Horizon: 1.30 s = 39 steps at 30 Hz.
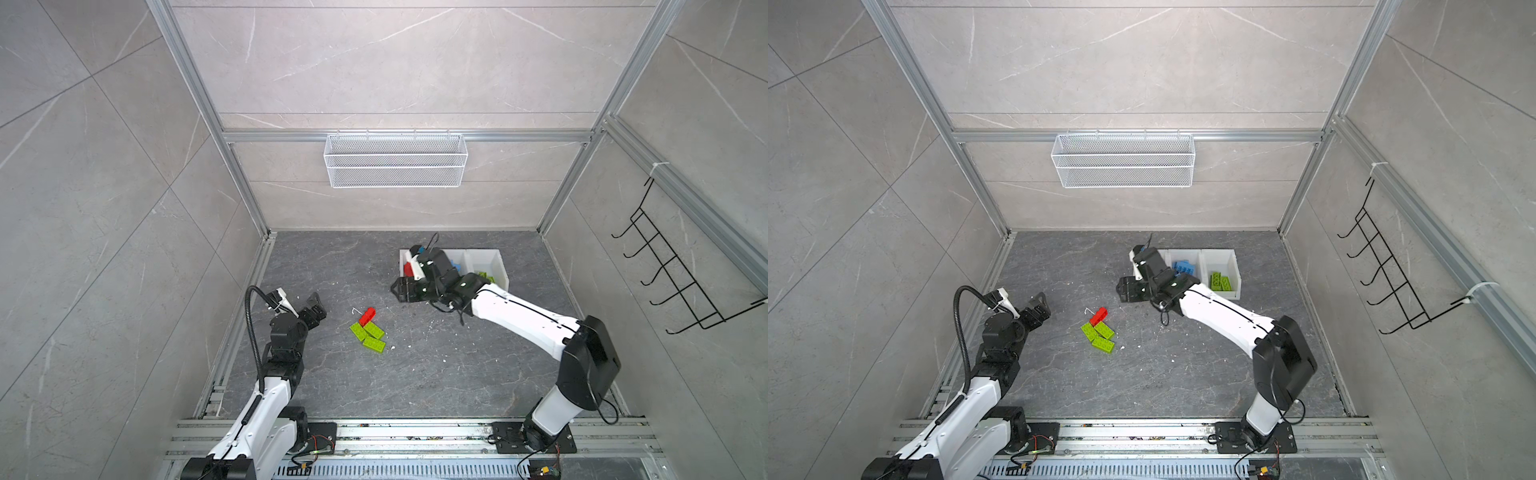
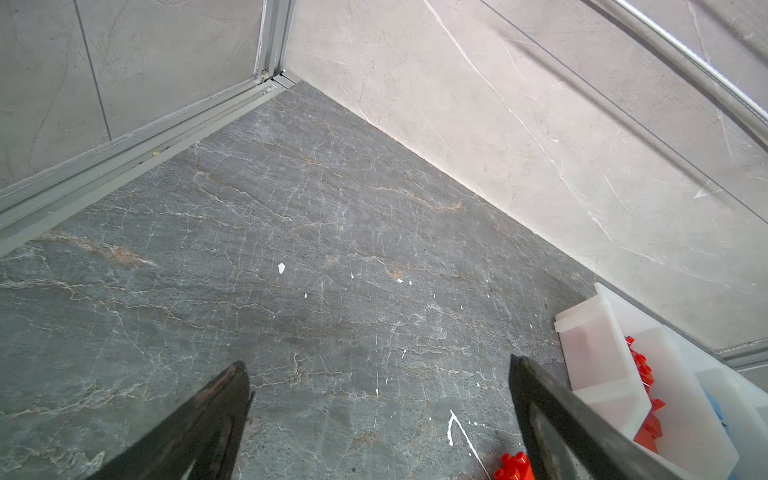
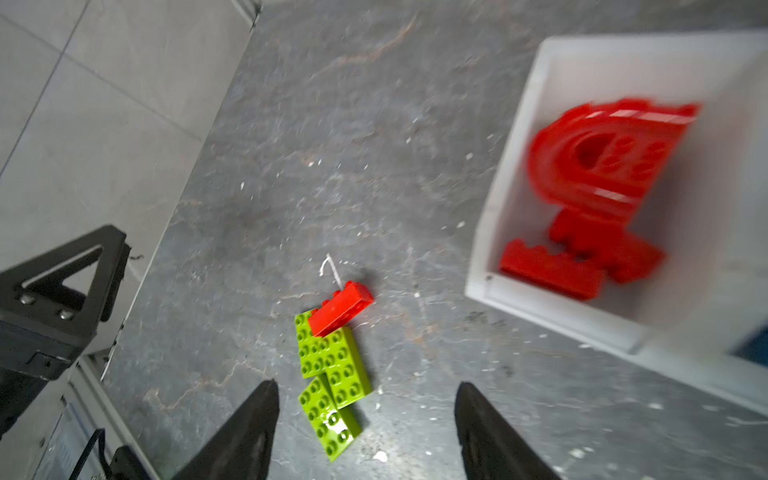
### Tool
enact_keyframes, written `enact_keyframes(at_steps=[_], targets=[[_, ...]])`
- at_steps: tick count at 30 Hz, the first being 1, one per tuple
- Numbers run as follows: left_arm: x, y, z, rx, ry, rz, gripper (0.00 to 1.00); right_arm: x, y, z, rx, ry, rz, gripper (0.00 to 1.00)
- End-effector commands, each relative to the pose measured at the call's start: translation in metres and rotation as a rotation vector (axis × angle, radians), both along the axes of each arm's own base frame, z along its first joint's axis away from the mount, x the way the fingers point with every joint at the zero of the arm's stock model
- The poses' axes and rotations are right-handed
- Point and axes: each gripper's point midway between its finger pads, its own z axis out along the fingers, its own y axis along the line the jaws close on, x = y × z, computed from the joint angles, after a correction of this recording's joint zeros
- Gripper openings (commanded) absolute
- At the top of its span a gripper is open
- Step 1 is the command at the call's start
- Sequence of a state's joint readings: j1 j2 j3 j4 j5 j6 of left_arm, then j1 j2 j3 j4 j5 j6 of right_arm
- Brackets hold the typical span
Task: Sort the legos into containers by color
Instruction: 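Lower the right gripper onto the red brick and grasp it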
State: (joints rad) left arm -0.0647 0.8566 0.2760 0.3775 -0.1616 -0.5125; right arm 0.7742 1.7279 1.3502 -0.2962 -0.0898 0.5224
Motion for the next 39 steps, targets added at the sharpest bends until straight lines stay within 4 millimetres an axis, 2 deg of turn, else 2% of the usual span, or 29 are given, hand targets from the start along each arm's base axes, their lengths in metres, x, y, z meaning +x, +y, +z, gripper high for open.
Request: enact_keyframes(at_steps=[1,5,7,14,22,31,34,39], targets=[[-0.001,0.006,0.0,0.013,-0.006,0.03,1.0,-0.009,0.034,-0.032,0.027,0.074,-0.01,0.69],[0.0,0.006,-0.001,0.012,-0.004,0.03,1.0,-0.02,0.07,-0.057,0.033,0.116,0.033,0.68],[0.0,0.006,-0.001,0.012,-0.003,0.034,1.0,-0.021,0.08,-0.065,0.025,0.128,0.047,0.69],[0.0,0.005,0.0,0.007,-0.005,0.029,1.0,-0.011,0.1,-0.1,-0.013,0.172,0.054,0.69],[-0.002,0.007,0.004,0.009,-0.017,0.037,1.0,-0.009,0.099,-0.125,-0.07,0.219,0.038,0.68],[-0.002,0.008,0.004,0.012,-0.014,0.043,1.0,0.003,0.106,-0.141,-0.13,0.217,0.037,0.66],[-0.003,0.009,0.006,0.016,-0.021,0.045,1.0,0.007,0.108,-0.144,-0.149,0.216,0.034,0.63],[-0.003,0.009,0.005,0.018,-0.019,0.049,1.0,0.012,0.099,-0.157,-0.218,0.226,0.023,0.56]])
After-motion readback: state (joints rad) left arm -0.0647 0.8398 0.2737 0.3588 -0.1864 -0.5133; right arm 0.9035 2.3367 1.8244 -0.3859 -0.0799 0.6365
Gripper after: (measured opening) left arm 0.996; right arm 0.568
